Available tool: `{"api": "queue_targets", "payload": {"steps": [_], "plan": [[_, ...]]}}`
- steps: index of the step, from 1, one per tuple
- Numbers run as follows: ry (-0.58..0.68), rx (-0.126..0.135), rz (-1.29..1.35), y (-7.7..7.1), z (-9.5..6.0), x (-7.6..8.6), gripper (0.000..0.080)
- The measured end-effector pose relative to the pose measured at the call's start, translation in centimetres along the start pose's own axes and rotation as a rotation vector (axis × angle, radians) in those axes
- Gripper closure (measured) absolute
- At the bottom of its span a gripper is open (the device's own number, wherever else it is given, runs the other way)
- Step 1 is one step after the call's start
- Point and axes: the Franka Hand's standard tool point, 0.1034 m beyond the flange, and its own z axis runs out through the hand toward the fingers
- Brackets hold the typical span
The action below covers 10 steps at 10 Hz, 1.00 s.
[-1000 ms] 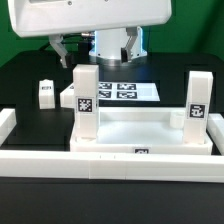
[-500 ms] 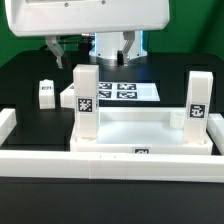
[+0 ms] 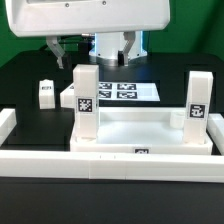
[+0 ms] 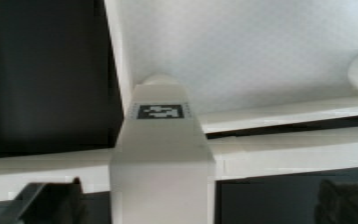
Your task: Assemble desk
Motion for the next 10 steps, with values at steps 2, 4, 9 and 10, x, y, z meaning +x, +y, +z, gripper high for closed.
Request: {"api": "queue_targets", "payload": {"steps": [2,4,9,10], "plan": [[-0.006,-0.006,0.003,0.6,0.6,0.2,0.0150],[-0.011,-0.010,0.004,0.9,1.4,0.4,0.0150],[-0.017,-0.010,-0.021,1.2,1.8,0.3,0.0350],[-0.017,-0.010,-0.021,1.2,1.8,0.3,0.0511]]}}
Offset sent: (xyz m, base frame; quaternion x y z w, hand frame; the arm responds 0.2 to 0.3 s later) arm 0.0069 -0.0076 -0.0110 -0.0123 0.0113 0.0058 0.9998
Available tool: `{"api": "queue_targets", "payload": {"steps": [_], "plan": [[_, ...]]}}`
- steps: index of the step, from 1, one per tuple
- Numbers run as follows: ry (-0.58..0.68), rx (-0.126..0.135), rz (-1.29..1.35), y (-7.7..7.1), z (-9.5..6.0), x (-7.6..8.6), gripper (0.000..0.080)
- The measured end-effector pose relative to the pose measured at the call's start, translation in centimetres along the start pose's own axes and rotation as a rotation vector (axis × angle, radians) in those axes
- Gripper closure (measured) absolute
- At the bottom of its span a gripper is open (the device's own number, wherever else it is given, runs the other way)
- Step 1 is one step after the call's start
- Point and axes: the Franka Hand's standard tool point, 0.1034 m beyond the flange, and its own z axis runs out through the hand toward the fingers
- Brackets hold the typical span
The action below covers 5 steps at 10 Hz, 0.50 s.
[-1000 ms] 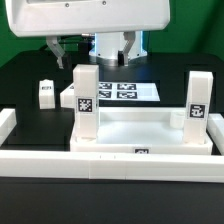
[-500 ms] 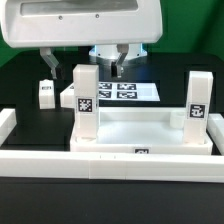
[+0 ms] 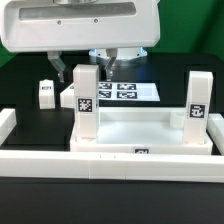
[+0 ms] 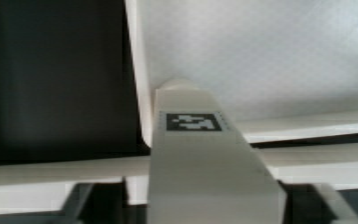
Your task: Assemble desk
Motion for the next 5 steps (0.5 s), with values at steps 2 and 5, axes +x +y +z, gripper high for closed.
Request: {"api": "queue_targets", "payload": {"steps": [2,5], "plan": [[0.000,0.000,0.006,-0.01,0.00,0.00,0.0511],[0.000,0.002,0.050,-0.03,0.01,0.00,0.0511]]}}
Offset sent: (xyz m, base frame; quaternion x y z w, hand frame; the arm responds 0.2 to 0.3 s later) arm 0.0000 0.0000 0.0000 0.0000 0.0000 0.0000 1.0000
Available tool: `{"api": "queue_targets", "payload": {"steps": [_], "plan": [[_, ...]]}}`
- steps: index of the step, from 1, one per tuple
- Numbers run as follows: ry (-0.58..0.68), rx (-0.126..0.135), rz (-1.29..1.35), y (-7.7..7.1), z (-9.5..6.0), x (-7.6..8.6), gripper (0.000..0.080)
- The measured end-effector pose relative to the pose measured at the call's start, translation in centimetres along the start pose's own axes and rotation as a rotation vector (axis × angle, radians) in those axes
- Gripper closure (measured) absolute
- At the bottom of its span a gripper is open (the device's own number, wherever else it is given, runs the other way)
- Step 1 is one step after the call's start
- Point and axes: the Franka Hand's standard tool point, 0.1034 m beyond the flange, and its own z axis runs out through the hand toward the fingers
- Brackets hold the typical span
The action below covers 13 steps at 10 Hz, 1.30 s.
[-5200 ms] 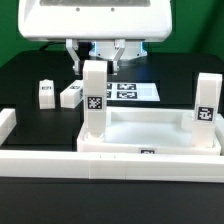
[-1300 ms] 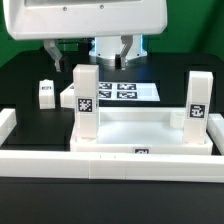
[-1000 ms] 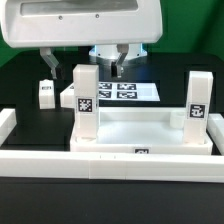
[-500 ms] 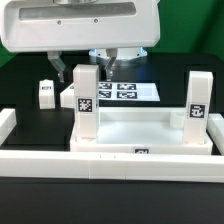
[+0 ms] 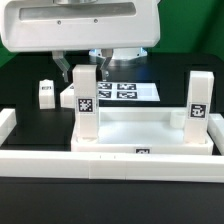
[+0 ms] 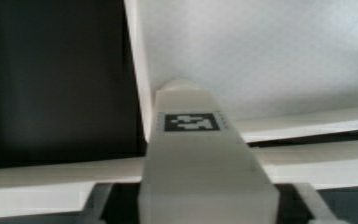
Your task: Assemble desk
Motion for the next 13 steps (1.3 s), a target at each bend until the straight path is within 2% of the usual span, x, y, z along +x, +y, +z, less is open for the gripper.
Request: {"api": "queue_targets", "payload": {"steps": [2,6,10,13], "plan": [[0.001,0.037,0.237,-0.2,0.1,0.0,0.0511],[-0.011,0.064,0.609,-1.0,0.2,0.0,0.0509],[-0.030,0.062,0.963,-2.2,0.3,-0.1,0.0509],[-0.034,0.061,1.127,-2.4,0.3,-0.1,0.0509]]}}
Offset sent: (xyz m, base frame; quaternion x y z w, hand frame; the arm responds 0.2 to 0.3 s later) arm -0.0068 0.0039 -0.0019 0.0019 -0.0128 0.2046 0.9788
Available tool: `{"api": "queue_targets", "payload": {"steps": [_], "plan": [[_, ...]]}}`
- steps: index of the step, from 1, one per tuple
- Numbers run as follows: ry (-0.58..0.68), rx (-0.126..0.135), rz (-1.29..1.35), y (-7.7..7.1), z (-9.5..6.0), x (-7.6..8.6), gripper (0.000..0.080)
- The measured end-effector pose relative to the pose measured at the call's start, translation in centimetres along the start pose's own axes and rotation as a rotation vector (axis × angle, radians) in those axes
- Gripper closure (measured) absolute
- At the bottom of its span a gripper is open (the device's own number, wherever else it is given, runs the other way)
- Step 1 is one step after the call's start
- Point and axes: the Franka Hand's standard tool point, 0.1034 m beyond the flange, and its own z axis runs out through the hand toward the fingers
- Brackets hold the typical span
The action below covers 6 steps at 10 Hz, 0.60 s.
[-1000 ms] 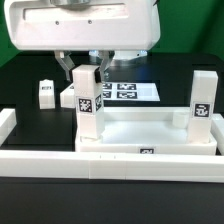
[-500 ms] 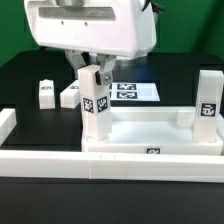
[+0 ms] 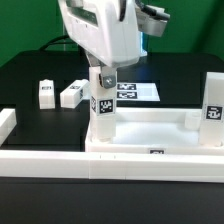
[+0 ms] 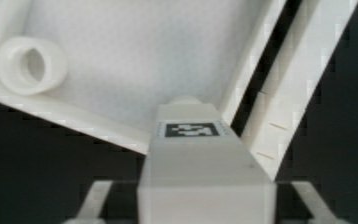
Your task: Assemble desk
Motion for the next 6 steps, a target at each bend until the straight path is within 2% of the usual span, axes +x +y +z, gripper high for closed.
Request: {"api": "queue_targets", "payload": {"steps": [1,2,3,4,5,6], "plan": [[-0.003,0.002,0.012,-0.04,0.02,-0.10,0.0413],[-0.005,0.003,-0.009,-0.07,0.03,-0.15,0.0413],[-0.005,0.002,-0.057,-0.06,0.01,-0.16,0.0236],[-0.005,0.002,-0.122,-0.16,-0.11,-0.16,0.0236],[-0.004,0.003,-0.190,-0.17,-0.08,-0.15,0.0165],[-0.004,0.003,-0.271,-0.16,-0.07,-0.15,0.0154]]}}
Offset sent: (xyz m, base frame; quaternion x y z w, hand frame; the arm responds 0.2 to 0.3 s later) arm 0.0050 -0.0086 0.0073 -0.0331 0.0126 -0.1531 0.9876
